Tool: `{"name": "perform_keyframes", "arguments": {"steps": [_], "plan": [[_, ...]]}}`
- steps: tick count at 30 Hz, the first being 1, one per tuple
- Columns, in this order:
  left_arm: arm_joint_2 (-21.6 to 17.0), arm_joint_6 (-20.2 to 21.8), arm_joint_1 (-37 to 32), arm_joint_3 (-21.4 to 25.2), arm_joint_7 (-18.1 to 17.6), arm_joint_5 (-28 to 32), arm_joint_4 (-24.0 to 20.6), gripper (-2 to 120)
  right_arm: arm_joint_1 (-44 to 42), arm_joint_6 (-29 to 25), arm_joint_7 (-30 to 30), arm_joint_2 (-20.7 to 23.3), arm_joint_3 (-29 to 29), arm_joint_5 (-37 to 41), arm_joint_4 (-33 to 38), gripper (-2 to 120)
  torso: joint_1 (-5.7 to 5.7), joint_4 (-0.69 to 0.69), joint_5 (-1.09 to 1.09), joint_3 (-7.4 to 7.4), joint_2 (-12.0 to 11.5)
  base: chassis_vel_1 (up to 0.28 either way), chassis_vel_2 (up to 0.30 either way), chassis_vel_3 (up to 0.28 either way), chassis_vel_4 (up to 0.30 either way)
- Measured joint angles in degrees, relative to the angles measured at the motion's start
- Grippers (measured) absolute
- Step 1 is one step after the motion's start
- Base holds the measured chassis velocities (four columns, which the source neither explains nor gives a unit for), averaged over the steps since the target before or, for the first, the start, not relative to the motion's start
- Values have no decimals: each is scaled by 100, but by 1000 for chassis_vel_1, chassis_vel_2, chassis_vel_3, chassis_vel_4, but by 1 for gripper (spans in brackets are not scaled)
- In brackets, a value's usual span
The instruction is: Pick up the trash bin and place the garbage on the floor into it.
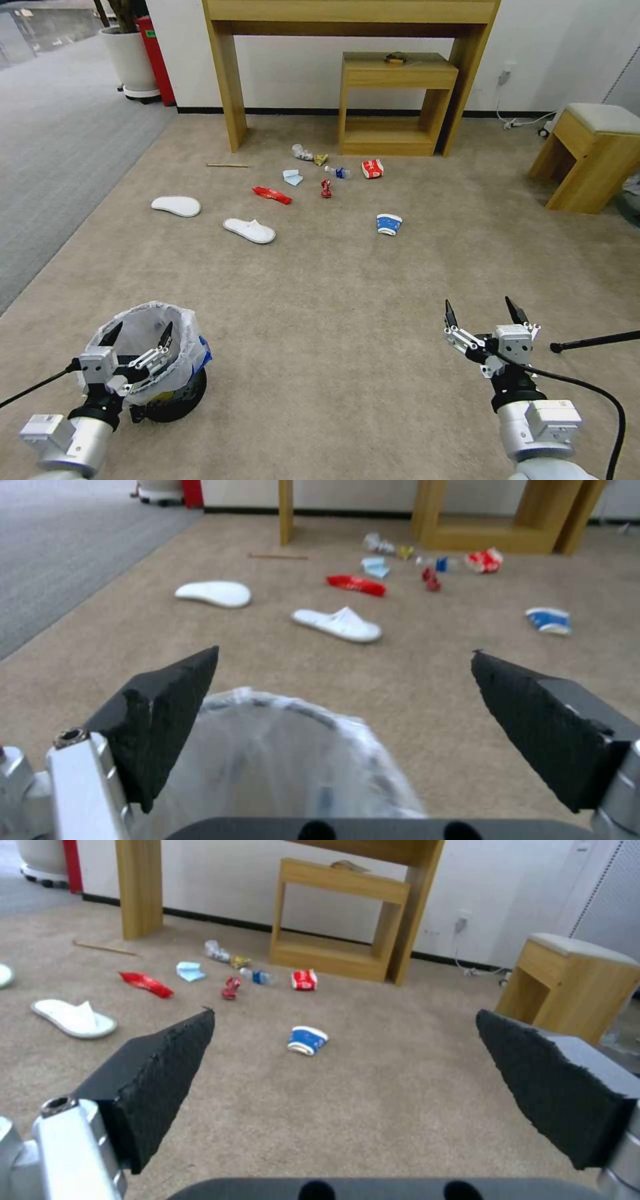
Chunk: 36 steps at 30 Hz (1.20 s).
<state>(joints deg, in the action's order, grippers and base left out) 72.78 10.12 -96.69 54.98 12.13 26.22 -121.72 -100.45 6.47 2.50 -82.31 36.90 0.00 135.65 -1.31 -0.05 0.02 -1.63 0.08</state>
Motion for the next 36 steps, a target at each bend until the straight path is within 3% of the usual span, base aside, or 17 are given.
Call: {"name": "perform_keyframes", "arguments": {"steps": [2, 7, 12, 14, 15, 18, 26, 36], "plan": [[-375, 270, 263, 41, -65, 132, 229, 100, 9, 45, 13, 36, 10, 71, -5, 100, 0, -1, -3, 0, 0, 0, 0, 0, 0], [-806, 630, 496, 117, -61, 277, 555, 100, 17, 88, 29, 71, 27, 133, -25, 100, 0, -1, -3, 0, 0, 0, 0, 0, 0], [-1313, 1222, 621, 296, 178, 377, 913, 100, 26, 148, 75, 109, 53, 190, -87, 100, 0, 0, -3, 0, 0, 0, 0, 0, 0], [-1643, 1843, 645, 432, 425, 404, 1127, 100, 50, 158, 110, 125, 40, 212, -164, 100, 0, 0, -2, 0, 0, 0, 0, 0, 0], [-1643, 1843, 645, 432, 425, 404, 1127, 100, 50, 158, 110, 125, 40, 212, -164, 100, 0, 0, -2, 0, 0, 0, 0, 0, 0], [-1953, 2377, 663, 491, 545, 416, 1403, 100, 141, 171, 187, 183, -77, 257, -282, 100, 0, -1, -2, 0, 0, 0, 0, 0, 0], [-2161, 2778, 866, 405, 472, 529, 1911, 100, 236, 231, 295, 355, -211, 433, -470, 100, 0, 2, 0, 0, 0, 0, 0, 0, 0], [-2213, 2901, 1223, 86, 558, 502, 2367, 100, 132, 214, 372, 337, -129, 546, -506, 100, 0, 0, -2, 0, 0, 0, 0, 0, 0]]}}
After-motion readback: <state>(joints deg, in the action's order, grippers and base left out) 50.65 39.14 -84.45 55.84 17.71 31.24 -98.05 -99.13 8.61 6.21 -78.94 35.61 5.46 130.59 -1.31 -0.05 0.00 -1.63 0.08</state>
